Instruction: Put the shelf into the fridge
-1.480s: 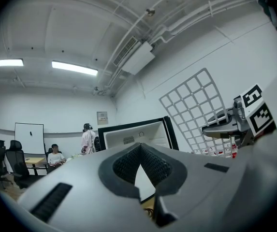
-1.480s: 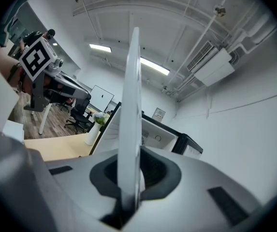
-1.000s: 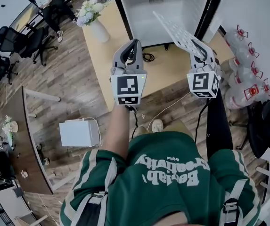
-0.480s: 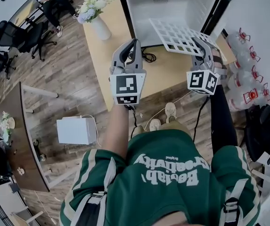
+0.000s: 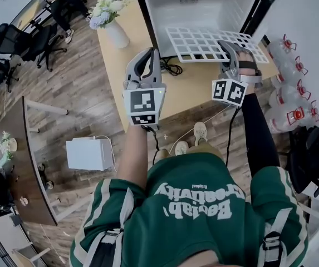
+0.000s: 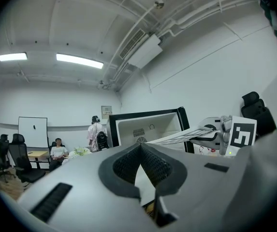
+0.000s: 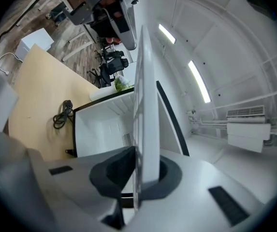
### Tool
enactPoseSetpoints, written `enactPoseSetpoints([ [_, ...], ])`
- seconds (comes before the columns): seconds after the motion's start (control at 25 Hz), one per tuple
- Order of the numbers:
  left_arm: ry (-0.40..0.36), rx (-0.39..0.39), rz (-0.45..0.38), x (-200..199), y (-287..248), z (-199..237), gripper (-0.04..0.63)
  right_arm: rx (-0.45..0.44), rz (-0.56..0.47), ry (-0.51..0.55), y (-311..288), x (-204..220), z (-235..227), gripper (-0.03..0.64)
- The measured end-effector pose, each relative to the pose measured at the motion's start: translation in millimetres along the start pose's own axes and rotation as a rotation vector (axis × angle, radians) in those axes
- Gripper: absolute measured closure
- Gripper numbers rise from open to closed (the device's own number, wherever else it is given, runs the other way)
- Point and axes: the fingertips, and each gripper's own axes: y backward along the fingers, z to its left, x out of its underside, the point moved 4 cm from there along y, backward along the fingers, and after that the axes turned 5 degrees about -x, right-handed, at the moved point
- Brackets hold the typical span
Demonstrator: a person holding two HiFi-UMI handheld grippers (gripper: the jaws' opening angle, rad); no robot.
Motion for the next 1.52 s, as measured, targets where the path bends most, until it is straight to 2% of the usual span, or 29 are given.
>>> enactPoseSetpoints([
  [0.64,-0.004,-0.038,0.031,8.6,6.2,8.8,0.597,0.025,0.014,0.167,-31.7,-11.6,22.0,0.591],
  [1.52,-0.012,-0.082,0.081,22.8,-11.5,18.1,0.597,-0.018,0.013,0.208,-84.9,-6.2,50.4,0.589],
])
